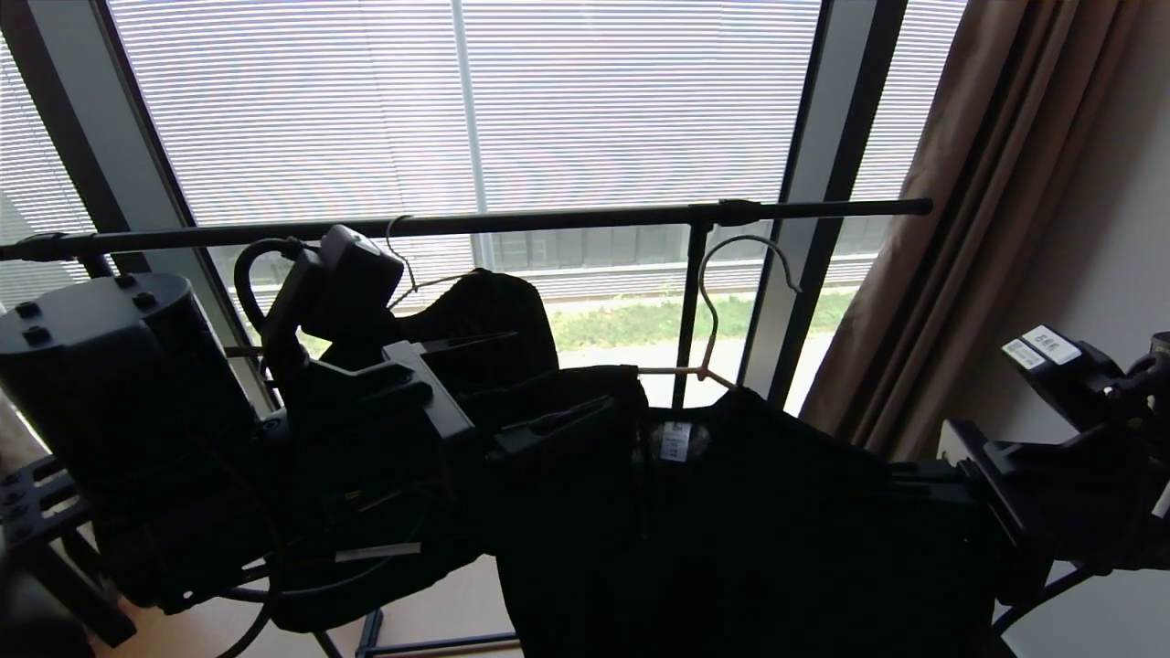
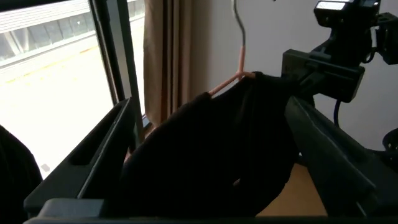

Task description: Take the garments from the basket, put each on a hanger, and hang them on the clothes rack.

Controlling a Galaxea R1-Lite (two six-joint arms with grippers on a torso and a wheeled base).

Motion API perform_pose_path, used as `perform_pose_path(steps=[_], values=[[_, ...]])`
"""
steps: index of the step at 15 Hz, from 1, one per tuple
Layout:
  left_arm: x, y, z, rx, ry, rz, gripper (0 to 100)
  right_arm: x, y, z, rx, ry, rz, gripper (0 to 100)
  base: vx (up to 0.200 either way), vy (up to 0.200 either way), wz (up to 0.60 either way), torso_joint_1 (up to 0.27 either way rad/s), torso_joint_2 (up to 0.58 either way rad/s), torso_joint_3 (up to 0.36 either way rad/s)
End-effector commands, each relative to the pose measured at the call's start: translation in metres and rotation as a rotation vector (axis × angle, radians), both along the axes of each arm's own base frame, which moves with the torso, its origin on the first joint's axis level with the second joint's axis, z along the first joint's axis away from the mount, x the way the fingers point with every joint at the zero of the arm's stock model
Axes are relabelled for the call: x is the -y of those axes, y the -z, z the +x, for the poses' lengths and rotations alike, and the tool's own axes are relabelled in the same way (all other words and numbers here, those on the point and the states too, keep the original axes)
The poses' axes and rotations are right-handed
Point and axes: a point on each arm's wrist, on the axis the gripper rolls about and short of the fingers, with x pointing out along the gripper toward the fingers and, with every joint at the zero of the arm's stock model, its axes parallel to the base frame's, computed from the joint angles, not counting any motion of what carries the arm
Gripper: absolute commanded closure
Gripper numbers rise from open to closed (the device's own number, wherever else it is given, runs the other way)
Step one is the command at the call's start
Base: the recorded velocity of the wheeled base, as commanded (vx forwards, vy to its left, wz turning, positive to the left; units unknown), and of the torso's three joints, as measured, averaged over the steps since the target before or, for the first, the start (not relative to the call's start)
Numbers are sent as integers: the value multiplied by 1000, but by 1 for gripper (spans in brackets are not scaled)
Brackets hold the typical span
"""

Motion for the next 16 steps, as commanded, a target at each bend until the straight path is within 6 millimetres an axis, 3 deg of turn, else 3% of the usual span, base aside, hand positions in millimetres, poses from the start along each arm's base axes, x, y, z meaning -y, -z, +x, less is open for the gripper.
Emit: perform_pose_path(steps=[1, 4, 8, 12, 16], values=[[-25, -1, -6, -1, -68, 26, 0, 14, -1, 3, 5, 21, 20, 100, 0, 0, 0, 0, 0, 0], [-57, -8, -17, -33, -49, 43, 0, 31, -3, 7, 8, 26, 50, 100, 0, 0, 0, 0, 0, 0], [-86, 7, -11, -99, -8, 55, 0, 38, -3, 6, 4, -29, 83, 100, 0, 0, 0, 0, 0, 0], [-96, 31, 9, -150, 112, 93, 0, 42, -4, 5, 2, -86, 110, 100, 0, 0, 0, 0, 0, 0], [-92, 45, 21, -177, 157, 114, 0, 42, -4, 5, 2, -87, 111, 100, 0, 0, 0, 0, 0, 0]])
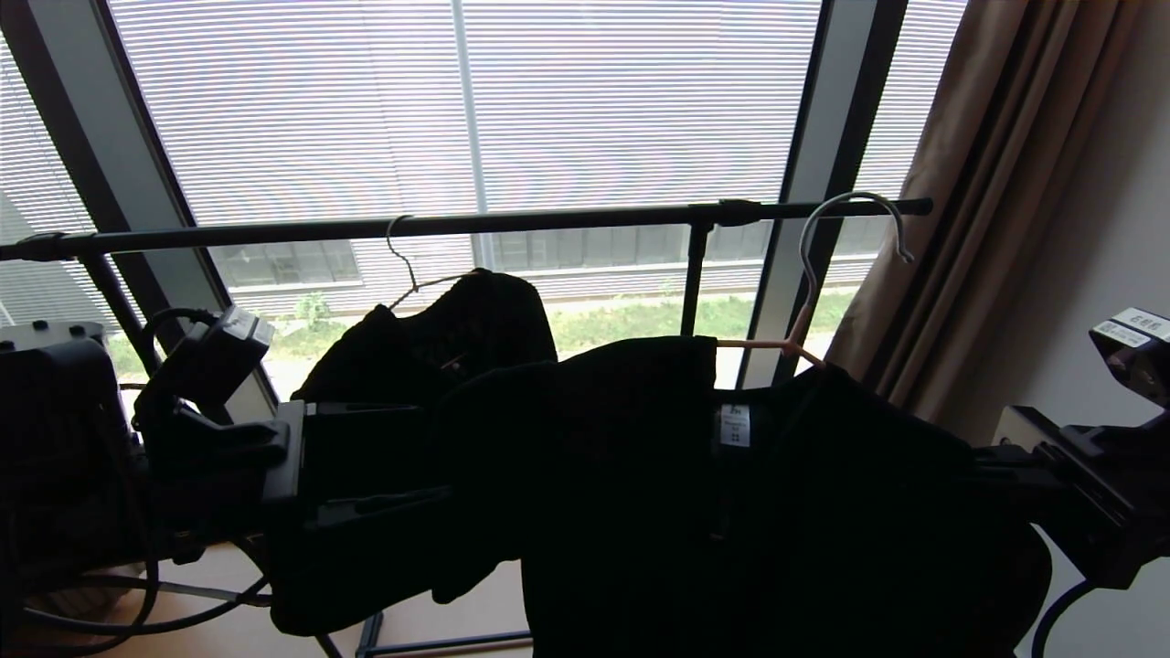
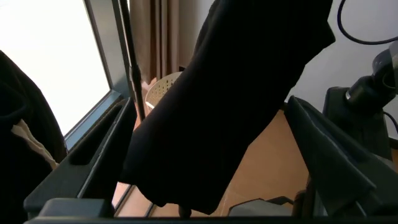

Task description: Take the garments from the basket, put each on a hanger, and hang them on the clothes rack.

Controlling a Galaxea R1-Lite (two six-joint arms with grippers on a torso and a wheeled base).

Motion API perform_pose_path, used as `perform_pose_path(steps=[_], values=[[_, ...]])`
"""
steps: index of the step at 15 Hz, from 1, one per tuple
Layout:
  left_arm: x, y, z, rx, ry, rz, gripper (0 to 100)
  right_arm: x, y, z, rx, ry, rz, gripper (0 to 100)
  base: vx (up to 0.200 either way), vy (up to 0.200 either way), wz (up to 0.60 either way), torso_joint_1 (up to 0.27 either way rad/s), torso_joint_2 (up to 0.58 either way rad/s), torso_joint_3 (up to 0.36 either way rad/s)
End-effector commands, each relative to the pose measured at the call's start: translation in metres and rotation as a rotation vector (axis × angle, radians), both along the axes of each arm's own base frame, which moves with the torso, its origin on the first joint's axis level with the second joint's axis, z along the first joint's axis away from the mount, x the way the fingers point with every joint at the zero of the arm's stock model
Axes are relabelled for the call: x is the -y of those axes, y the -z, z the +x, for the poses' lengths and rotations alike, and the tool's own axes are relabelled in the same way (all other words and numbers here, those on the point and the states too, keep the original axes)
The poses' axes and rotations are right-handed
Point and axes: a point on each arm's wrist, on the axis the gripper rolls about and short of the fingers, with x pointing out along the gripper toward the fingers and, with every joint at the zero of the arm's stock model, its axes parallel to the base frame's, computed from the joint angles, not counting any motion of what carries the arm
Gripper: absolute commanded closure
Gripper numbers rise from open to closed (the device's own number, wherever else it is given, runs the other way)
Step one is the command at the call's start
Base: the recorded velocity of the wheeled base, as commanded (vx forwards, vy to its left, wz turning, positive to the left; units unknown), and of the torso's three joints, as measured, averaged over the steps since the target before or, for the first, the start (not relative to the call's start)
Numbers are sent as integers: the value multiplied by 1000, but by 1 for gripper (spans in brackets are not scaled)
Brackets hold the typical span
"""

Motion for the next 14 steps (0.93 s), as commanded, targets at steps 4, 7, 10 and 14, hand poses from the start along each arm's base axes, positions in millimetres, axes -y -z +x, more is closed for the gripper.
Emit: perform_pose_path(steps=[4, 7, 10, 14], values=[[8, 20, 26, -77, 7, 22, 0, 0, 0, 0, 4, -2, 0, 100, 0, 0, 0, 0, 0, 0], [12, 24, 37, -92, 9, 27, 100, 0, 0, 0, 2, -2, 0, 100, 0, 0, 0, 0, 0, 0], [8, 19, 31, -71, 0, 24, 100, 0, 0, 1, 2, -2, 0, 100, 0, 0, 0, 0, 0, 0], [-9, 17, 19, -60, -59, 20, 100, 3, -1, 1, 7, 12, 0, 100, 0, 0, 0, 0, 0, 0]])
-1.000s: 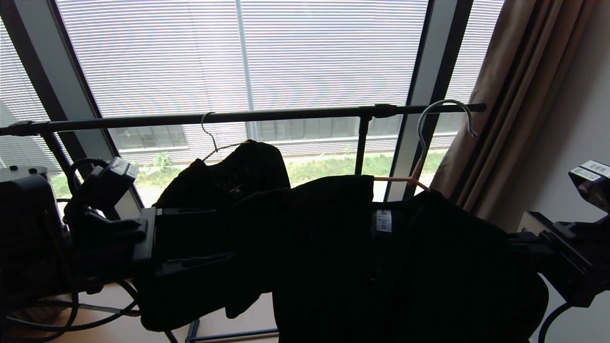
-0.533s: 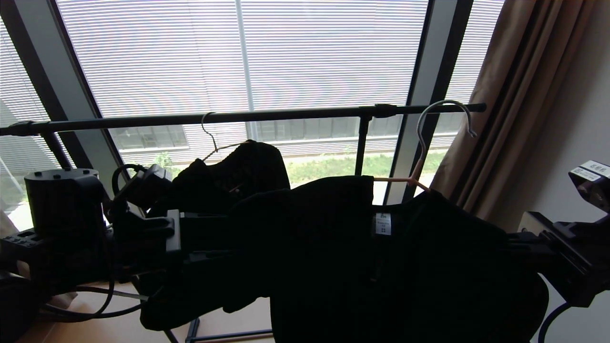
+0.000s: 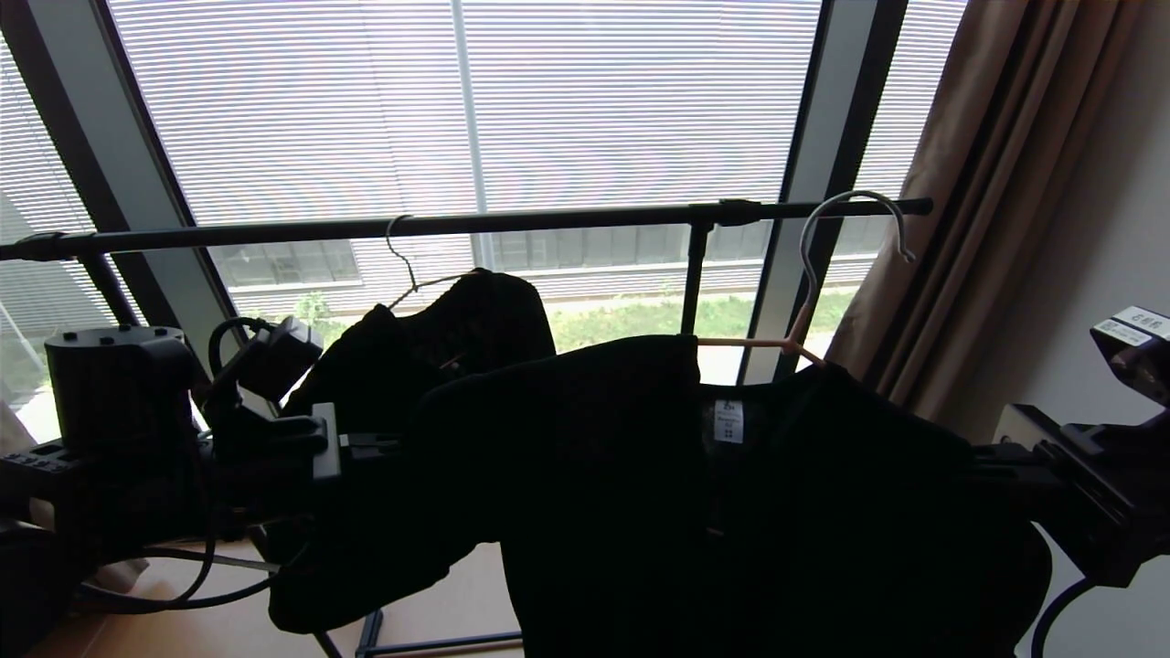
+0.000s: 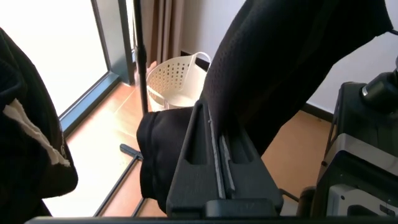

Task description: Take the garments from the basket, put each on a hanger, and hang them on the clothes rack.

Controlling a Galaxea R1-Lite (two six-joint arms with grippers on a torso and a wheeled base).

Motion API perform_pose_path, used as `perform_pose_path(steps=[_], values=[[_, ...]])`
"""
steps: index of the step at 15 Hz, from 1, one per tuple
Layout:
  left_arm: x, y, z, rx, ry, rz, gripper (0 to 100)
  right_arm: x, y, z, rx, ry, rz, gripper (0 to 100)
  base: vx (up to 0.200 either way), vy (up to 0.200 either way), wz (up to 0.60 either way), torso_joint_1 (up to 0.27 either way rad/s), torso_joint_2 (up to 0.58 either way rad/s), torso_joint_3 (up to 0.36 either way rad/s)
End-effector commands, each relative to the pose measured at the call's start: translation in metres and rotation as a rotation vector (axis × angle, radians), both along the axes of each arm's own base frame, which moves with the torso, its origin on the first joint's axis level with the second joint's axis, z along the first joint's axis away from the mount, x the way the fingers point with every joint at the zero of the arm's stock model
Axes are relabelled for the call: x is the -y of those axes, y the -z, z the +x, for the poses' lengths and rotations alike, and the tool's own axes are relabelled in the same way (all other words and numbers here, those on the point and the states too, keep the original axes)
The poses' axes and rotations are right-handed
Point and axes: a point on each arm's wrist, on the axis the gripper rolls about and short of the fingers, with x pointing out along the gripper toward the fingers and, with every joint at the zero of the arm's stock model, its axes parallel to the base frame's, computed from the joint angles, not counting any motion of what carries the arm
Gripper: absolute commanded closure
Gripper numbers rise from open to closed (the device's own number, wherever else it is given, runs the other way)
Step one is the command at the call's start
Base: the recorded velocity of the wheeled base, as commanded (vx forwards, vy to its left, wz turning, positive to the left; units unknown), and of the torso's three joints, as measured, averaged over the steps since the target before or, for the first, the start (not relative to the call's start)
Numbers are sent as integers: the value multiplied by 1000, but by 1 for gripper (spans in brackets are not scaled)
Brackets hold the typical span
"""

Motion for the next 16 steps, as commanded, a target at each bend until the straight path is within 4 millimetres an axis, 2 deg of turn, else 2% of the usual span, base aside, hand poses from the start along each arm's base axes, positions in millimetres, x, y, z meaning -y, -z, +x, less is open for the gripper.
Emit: perform_pose_path(steps=[1, 10, 16], values=[[-10, -1, -10, 5, -35, -1, 100, 3, 0, 1, 3, 14, 1, 100, 0, 0, 0, 0, 0, 0], [-15, 5, -14, -4, -54, -1, 100, 20, -2, 5, 8, 49, 16, 100, 0, 0, 0, 0, 0, 0], [-16, 4, -14, 21, -56, -7, 100, 22, 0, 8, -3, 32, 25, 100, 0, 0, 0, 0, 0, 0]])
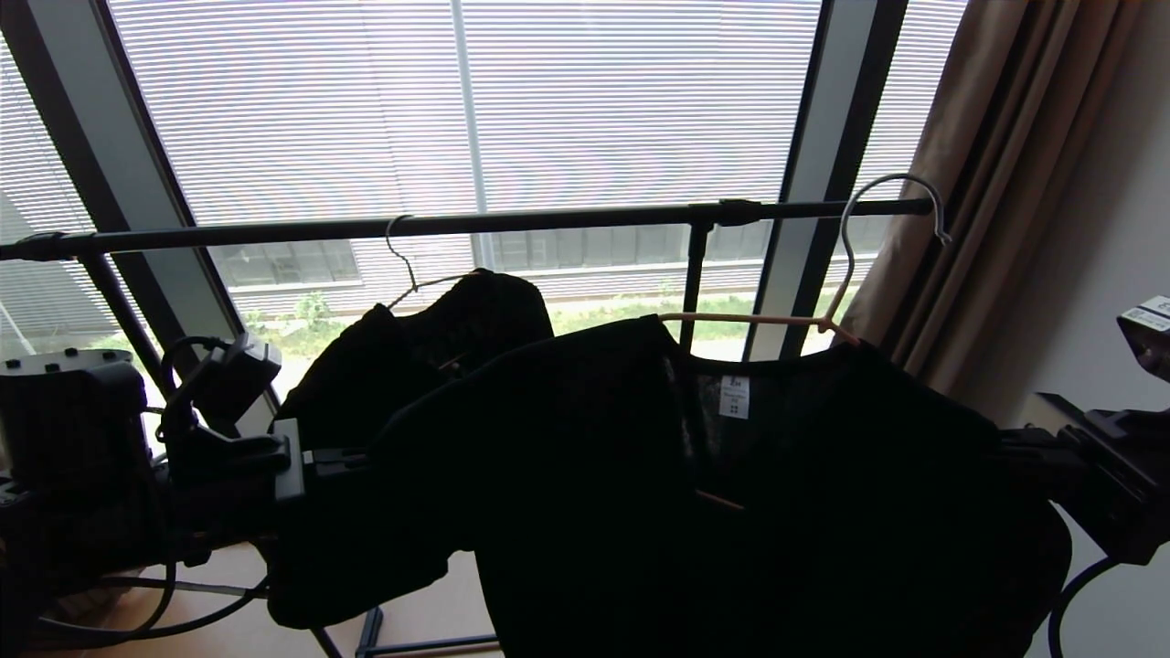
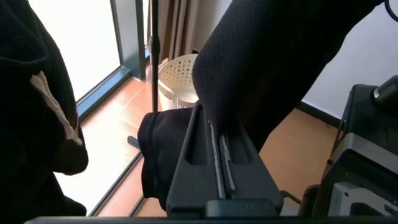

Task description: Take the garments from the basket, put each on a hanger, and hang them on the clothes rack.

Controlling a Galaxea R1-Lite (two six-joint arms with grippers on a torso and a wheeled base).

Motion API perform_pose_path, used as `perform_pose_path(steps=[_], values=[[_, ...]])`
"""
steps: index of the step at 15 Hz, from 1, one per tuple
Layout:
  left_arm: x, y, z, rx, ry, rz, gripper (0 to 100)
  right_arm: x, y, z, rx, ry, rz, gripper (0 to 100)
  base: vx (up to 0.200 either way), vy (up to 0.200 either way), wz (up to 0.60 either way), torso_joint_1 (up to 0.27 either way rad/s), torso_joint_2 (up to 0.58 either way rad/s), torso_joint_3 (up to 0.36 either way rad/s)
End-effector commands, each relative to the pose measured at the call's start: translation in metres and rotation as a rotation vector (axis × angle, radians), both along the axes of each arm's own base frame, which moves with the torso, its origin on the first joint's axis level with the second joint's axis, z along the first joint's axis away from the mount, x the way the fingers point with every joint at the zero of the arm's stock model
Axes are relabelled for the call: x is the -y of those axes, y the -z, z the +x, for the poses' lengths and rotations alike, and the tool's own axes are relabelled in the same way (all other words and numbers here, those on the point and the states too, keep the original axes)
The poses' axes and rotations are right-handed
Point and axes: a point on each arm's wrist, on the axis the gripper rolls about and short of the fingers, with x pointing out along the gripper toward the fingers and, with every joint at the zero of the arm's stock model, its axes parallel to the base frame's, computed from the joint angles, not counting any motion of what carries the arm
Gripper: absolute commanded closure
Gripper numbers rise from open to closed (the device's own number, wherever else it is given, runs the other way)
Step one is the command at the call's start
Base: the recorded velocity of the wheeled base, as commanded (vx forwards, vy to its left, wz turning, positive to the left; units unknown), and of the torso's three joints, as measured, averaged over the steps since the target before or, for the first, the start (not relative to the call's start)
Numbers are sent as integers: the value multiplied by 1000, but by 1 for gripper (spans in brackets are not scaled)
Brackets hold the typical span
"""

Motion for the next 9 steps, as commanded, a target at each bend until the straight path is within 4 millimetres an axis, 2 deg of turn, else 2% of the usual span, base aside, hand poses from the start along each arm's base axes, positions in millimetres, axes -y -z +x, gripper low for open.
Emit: perform_pose_path(steps=[1, 2, 3, 6, 9], values=[[0, -1, 0, 14, 1, -5, 100, 0, 1, 1, -5, -1, 1, 100, 0, 0, 0, 0, 0, 0], [0, 1, -3, 31, 6, -5, 100, 0, 0, 2, -2, 1, 0, 100, 0, 0, 0, 0, 0, 0], [0, 1, -5, 42, 11, -7, 0, 0, 0, 2, 0, 4, -1, 100, 0, 0, 0, 0, 0, 0], [-3, -1, -11, 60, -2, -15, 0, 0, 0, 3, 1, 11, -5, 100, 0, 0, 0, 0, 0, 0], [-12, -18, -17, 113, -7, -57, 0, 0, 7, 7, -27, 8, -4, 100, 0, 0, 0, 0, 0, 0]])
